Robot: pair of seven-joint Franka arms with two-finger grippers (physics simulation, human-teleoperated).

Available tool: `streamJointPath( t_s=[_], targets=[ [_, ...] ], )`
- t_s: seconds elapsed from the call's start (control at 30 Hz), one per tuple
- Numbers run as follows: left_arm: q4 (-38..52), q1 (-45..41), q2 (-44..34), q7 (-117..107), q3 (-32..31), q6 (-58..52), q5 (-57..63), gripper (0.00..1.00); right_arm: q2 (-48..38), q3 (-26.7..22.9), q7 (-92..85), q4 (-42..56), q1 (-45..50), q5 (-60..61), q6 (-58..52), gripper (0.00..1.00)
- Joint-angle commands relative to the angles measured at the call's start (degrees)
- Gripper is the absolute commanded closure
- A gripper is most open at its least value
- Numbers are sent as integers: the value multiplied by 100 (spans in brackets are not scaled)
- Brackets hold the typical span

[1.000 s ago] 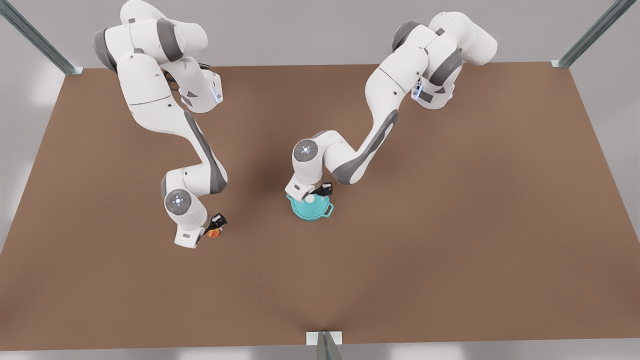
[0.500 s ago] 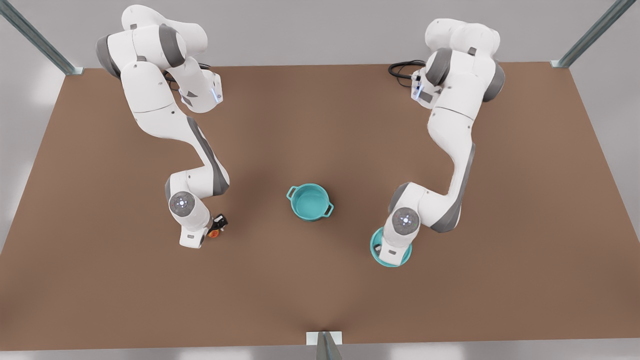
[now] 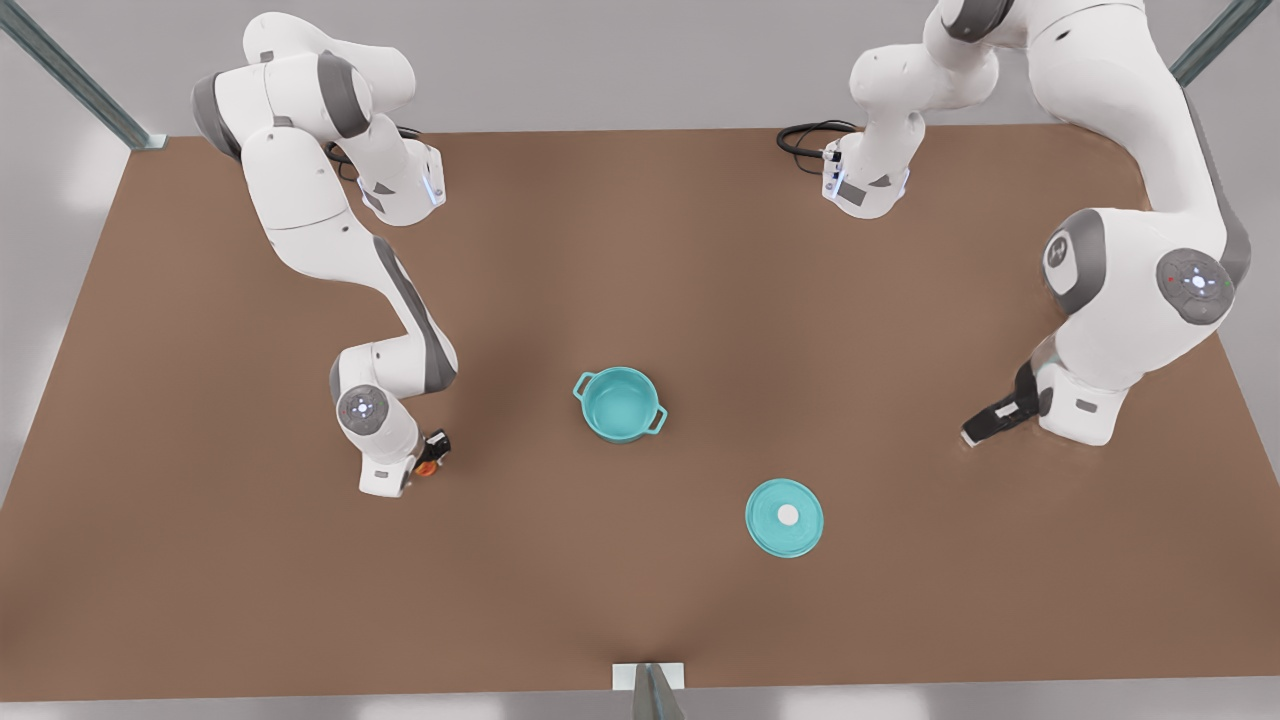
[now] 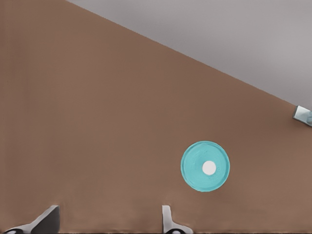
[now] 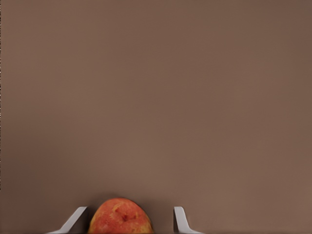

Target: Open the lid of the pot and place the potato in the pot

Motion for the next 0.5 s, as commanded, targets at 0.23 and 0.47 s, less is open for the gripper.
streamJointPath(
  t_s=[0.23, 0.47],
  targets=[
    [-267, 31, -204, 2556, -11, -1417, -433, 0, -4, 4, -268, 2, 0, 18, 0, 45],
    [-267, 58, -196, 2556, -2, -1461, -433, 0, -4, 4, -277, 2, 0, 18, 0, 45]
  ],
)
